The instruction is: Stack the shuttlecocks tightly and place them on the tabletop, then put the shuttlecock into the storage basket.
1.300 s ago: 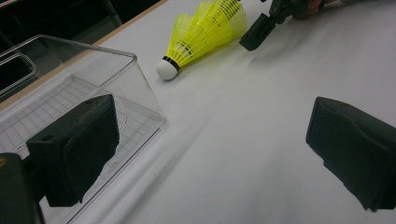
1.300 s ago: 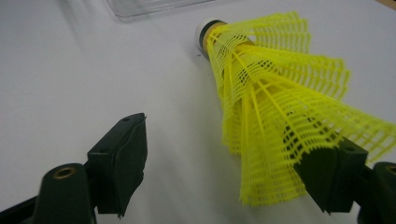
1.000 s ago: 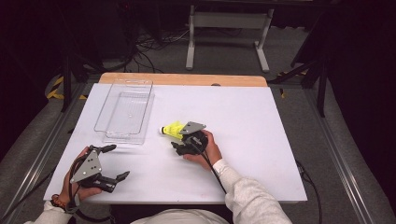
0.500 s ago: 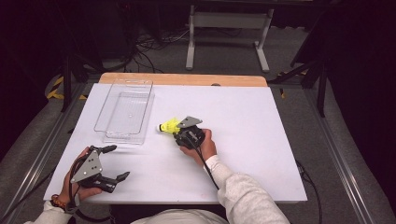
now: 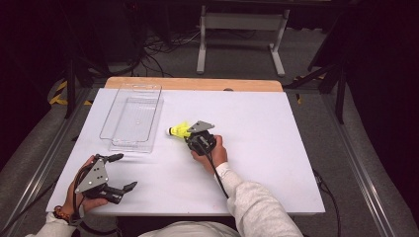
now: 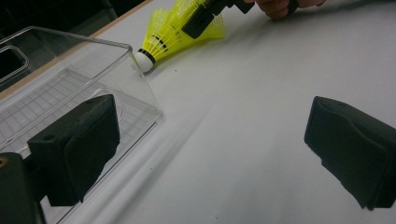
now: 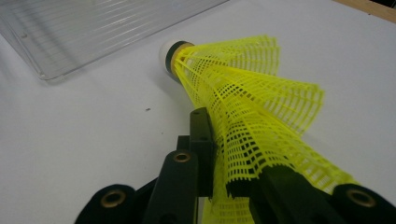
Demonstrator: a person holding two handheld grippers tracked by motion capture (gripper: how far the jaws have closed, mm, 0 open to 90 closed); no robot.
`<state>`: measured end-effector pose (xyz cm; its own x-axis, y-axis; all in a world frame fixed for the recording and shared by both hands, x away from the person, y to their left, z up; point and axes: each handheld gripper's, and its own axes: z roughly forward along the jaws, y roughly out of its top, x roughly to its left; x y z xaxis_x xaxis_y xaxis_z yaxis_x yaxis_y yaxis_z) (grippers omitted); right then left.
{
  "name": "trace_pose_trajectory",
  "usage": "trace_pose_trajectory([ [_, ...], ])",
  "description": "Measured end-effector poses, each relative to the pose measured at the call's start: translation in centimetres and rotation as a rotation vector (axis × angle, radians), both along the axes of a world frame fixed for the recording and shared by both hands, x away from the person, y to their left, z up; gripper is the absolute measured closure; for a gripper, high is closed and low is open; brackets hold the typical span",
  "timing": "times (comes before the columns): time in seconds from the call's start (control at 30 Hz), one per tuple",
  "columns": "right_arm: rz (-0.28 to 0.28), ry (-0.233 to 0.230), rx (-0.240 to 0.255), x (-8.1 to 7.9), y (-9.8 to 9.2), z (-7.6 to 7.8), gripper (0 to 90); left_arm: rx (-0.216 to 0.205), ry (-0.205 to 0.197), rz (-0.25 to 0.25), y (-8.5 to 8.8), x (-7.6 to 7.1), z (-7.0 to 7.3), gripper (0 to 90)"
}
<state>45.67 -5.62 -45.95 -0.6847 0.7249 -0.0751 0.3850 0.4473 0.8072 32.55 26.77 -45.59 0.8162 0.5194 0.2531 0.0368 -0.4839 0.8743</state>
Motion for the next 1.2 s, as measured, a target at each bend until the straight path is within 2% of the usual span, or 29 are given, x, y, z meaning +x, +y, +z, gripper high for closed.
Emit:
trace_pose_trajectory([
  [0.4,0.016,-0.003,0.043,-0.3,-0.5,0.6,86.9,-0.019,0.006,0.003,0.3,0.2,0.0,4.3],
  [0.83,0.017,-0.043,0.095,-1.0,-2.1,2.0,87.2,-0.024,0.009,0.002,0.4,0.2,-0.1,4.3],
  [1.2,0.028,-0.065,0.114,-1.8,-3.0,3.1,87.3,-0.024,0.011,0.006,0.2,0.3,-0.1,4.2],
])
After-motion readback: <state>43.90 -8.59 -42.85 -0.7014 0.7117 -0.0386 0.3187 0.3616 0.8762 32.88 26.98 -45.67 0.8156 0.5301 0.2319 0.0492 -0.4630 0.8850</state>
